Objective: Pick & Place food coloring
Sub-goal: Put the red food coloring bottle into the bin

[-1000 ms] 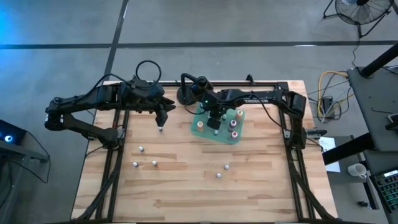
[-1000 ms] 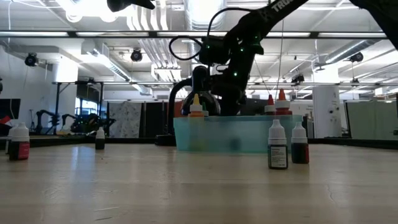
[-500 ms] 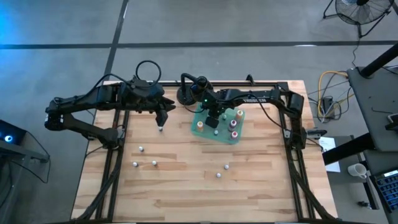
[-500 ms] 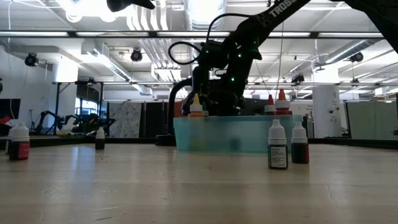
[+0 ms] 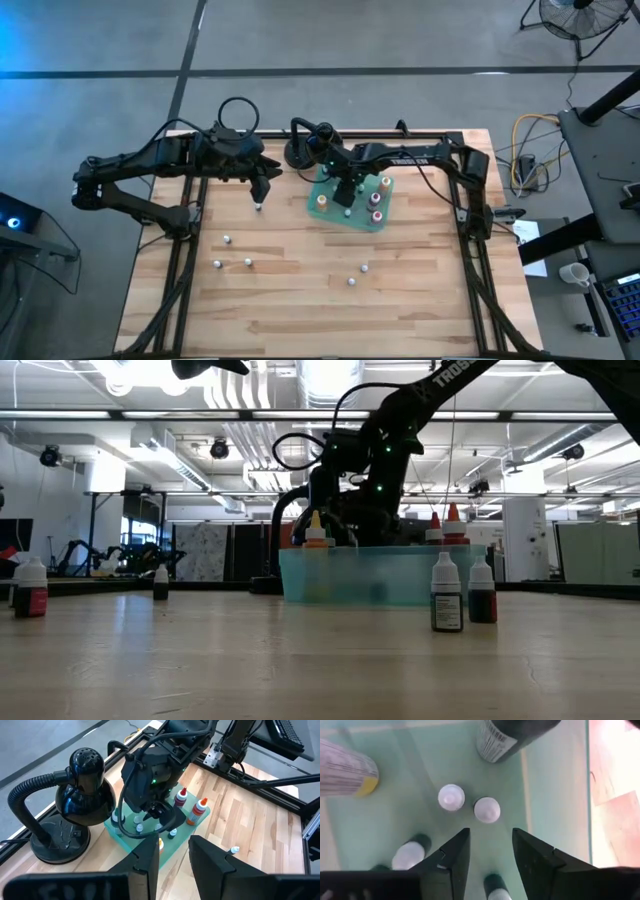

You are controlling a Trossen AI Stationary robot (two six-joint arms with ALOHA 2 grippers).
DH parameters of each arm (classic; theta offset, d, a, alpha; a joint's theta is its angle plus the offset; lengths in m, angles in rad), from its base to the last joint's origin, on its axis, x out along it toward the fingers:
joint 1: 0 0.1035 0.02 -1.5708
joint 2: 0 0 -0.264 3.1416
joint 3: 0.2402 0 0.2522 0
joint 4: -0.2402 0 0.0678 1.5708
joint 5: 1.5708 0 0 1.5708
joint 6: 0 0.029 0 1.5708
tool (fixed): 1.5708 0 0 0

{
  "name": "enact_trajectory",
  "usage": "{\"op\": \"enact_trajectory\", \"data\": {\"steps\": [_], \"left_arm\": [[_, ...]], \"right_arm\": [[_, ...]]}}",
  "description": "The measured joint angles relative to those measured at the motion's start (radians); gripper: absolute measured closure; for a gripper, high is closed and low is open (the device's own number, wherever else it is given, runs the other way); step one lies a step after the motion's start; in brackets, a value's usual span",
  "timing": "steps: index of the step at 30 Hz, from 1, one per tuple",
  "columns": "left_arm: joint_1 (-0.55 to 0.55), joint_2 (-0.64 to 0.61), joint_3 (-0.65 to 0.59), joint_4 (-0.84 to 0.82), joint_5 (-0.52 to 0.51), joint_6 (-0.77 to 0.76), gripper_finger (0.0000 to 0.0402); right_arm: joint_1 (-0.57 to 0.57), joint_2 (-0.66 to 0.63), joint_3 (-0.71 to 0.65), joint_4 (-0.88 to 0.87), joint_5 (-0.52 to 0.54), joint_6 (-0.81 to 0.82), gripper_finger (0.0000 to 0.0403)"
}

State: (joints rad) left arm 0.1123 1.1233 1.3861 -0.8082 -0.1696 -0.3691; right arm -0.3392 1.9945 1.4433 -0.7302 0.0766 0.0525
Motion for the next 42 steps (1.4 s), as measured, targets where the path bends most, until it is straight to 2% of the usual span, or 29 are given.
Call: {"op": "enact_trajectory", "data": {"steps": [8,10,12,15,20,23,29,33,36,42], "left_arm": [[0.000,0.000,0.000,0.001,0.000,-0.006,0.0321],[0.000,0.000,0.000,0.003,0.000,-0.006,0.0321],[0.000,0.000,0.000,0.004,0.000,-0.006,0.0321],[0.000,0.000,0.000,0.004,0.000,-0.005,0.0321],[0.000,0.000,0.000,0.007,0.000,-0.002,0.0321],[0.000,0.000,0.000,0.007,0.000,-0.001,0.0321],[-0.001,0.000,0.000,0.007,0.000,0.003,0.0321],[-0.001,0.000,-0.001,0.006,0.000,0.012,0.0321],[-0.001,0.000,-0.002,0.005,0.000,0.012,0.0321],[-0.003,0.000,-0.028,0.006,0.024,0.009,0.0321]], "right_arm": [[0.000,-0.117,0.000,-0.032,-0.006,-0.008,0.0248],[0.004,-0.175,0.000,-0.048,-0.057,-0.023,0.0246],[0.022,-0.235,0.000,-0.088,-0.162,-0.060,0.0246],[0.083,-0.313,0.000,-0.200,-0.272,-0.127,0.0247],[0.240,-0.386,-0.061,-0.311,-0.287,-0.321,0.0248],[0.335,-0.399,-0.129,-0.286,-0.287,-0.378,0.0248],[0.493,-0.360,-0.218,-0.192,-0.274,-0.299,0.0248],[0.594,-0.326,-0.242,-0.129,-0.167,-0.321,0.0248],[0.632,-0.301,-0.257,-0.073,-0.080,-0.295,0.0248],[0.643,-0.254,-0.274,0.011,-0.077,-0.131,0.0250]]}}
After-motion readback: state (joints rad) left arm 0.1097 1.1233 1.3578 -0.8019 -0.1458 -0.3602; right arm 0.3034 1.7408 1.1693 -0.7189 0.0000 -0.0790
